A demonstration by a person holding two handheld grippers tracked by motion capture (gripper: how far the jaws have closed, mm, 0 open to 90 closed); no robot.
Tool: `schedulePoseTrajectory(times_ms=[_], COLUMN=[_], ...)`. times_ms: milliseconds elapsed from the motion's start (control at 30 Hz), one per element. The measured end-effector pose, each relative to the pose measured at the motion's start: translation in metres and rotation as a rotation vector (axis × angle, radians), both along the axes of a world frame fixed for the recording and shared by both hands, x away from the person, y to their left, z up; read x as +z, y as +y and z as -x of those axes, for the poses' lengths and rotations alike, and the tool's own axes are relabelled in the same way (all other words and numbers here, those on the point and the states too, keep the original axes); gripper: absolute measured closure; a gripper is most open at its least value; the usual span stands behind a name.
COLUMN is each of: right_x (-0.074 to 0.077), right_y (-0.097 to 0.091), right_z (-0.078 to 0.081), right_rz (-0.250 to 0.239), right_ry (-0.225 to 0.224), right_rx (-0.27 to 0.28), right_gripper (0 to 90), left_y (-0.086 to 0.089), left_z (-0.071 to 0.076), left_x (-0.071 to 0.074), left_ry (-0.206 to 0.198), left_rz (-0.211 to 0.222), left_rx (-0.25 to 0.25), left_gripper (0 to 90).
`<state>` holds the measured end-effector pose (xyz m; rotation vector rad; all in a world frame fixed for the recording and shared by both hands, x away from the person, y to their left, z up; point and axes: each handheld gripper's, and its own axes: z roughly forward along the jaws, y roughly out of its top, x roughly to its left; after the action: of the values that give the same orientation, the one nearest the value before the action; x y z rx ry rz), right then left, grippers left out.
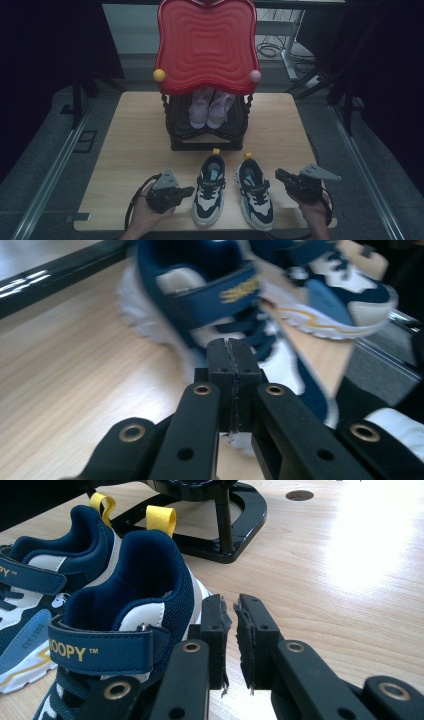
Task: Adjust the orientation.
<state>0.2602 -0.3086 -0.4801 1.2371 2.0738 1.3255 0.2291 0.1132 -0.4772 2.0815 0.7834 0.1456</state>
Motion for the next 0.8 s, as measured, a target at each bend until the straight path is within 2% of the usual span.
schedulePoseTrajectory(times_ms=[167, 333, 567, 800], right_x=[-0.001, -0.003, -0.004, -0.003], right_y=[-0.001, -0.004, -0.006, -0.008], right_z=[0.0, -0.002, -0.002, -0.001], right_rz=[-0.002, -0.006, -0.01, -0.009], right_ry=[0.002, 0.007, 0.01, 0.006], right_rx=[-0.004, -0.012, -0.022, -0.027], right_gripper=[80.0, 77.9, 75.5, 74.1], left_y=[-0.023, -0.045, -0.066, -0.075], left_z=[0.011, 0.019, 0.024, 0.027], left_x=[0.0, -0.003, -0.009, -0.013], left_ry=[0.009, 0.017, 0.016, 0.015], left_rz=[-0.001, -0.039, -0.072, -0.09], left_rx=[-0.064, -0.121, -0.15, -0.162], left_gripper=[90.0, 90.0, 90.0, 90.0])
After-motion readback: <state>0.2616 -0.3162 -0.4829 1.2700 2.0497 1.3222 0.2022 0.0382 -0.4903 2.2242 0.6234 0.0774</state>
